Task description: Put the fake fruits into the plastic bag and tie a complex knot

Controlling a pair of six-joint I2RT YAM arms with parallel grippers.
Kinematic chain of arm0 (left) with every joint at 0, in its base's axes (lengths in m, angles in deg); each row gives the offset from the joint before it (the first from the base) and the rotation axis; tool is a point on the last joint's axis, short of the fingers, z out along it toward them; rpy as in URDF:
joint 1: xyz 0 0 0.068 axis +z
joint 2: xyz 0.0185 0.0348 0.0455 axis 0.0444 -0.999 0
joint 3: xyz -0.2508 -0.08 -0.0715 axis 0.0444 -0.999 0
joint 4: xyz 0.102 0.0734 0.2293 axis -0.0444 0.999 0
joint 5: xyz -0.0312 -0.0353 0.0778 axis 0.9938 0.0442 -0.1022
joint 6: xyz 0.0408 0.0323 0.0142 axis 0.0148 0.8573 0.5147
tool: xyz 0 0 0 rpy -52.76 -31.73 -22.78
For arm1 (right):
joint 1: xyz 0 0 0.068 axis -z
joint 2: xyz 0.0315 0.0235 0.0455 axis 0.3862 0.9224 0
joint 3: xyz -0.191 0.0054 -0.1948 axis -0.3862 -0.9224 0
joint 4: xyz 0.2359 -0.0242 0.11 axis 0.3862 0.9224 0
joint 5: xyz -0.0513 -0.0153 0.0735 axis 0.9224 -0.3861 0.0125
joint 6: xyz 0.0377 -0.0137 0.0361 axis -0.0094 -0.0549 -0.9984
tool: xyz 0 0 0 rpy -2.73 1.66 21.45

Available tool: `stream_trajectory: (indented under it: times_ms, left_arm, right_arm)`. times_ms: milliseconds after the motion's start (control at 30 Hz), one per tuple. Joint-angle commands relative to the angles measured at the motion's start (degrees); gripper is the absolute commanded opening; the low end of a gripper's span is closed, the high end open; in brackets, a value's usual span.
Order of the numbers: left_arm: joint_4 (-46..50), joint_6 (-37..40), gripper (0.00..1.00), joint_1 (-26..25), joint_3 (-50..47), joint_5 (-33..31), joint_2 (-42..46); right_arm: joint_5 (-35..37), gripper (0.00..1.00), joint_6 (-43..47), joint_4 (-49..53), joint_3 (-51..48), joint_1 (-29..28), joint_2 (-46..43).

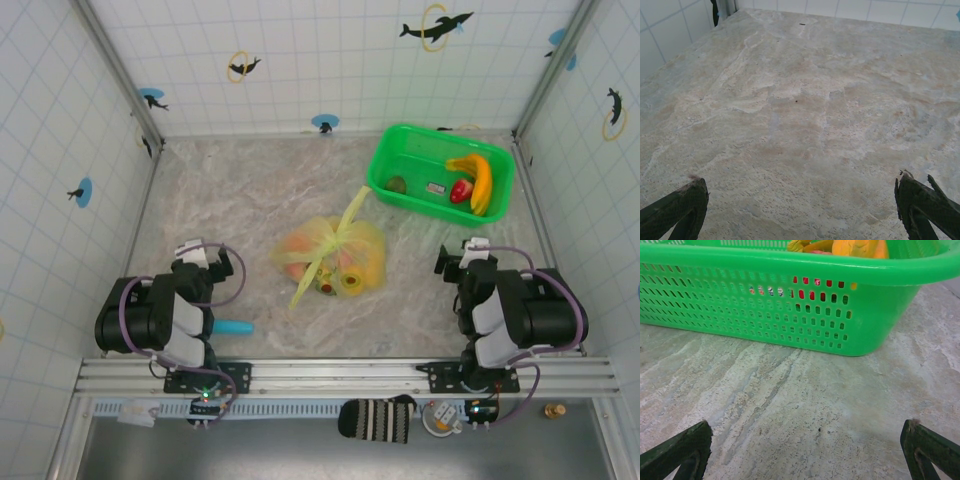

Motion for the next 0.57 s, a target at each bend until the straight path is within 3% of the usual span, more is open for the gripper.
stream_trajectory:
  times_ms: [0,533]
  left_arm:
    - [-0.3,0.1,0.98,-0.2,-0.3,-0.2,0.3]
    - [-0.4,0.2,0.98,-0.5,-0.3,-0.4,0.3]
  right_arm:
    - [-0.3,0.99,0.1,-0.8,-0.3,0.2,-0.5]
    - [0.0,0.99,0.2,-1.1,-0.4,0.0,-0.6]
